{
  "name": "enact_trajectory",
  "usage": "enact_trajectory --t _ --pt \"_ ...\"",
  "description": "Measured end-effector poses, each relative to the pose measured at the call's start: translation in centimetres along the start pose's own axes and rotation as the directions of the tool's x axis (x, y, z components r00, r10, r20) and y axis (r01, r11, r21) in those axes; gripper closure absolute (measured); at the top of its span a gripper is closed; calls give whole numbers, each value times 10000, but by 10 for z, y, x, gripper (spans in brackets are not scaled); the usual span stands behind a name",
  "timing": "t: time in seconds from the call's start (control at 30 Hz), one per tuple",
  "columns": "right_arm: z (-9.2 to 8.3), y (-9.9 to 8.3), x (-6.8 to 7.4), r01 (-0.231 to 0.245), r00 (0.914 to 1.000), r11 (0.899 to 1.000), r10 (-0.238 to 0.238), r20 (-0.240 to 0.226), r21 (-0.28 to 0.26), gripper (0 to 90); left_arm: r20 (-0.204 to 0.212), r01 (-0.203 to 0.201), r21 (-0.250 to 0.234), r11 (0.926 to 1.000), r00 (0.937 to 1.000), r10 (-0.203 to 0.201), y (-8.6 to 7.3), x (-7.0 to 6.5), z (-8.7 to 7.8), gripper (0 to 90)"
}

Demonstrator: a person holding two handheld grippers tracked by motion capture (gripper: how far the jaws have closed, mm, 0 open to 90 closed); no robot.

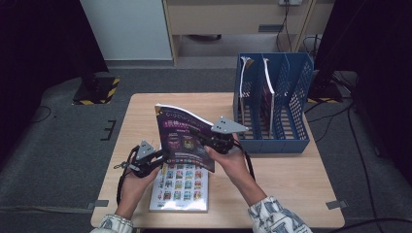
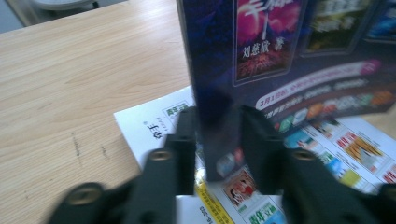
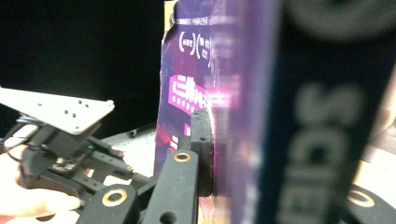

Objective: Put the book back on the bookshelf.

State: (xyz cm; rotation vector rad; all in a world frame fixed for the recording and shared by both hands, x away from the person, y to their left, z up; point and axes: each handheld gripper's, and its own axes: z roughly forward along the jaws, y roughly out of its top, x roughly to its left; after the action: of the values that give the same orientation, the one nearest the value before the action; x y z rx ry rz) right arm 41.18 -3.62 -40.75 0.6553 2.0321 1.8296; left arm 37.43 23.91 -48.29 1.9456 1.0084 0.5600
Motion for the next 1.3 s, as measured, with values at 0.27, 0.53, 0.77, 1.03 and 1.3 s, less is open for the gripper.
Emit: enact_trajectory --t 0.27,0.53,0.77,1.03,1.3 --pt "-5 7 2 282 9994 9992 -276 223 -273 842 -250 206 135 9997 9995 -202 -3 5 2 417" --pt "-15 16 -2 222 9992 9983 -204 337 -541 843 -669 415 974 9944 9971 -351 -10 11 12 162" --pt "-19 22 -2 275 9992 9978 -257 313 -596 842 -765 565 1028 9931 9959 -488 -11 11 12 102" --pt "-24 24 -6 291 9988 9975 -264 424 -640 842 -812 618 932 9937 9952 -543 -12 12 12 95" --pt "-29 25 -12 234 9975 9977 -191 676 -630 842 -883 550 945 9940 9950 -467 -12 12 12 87"
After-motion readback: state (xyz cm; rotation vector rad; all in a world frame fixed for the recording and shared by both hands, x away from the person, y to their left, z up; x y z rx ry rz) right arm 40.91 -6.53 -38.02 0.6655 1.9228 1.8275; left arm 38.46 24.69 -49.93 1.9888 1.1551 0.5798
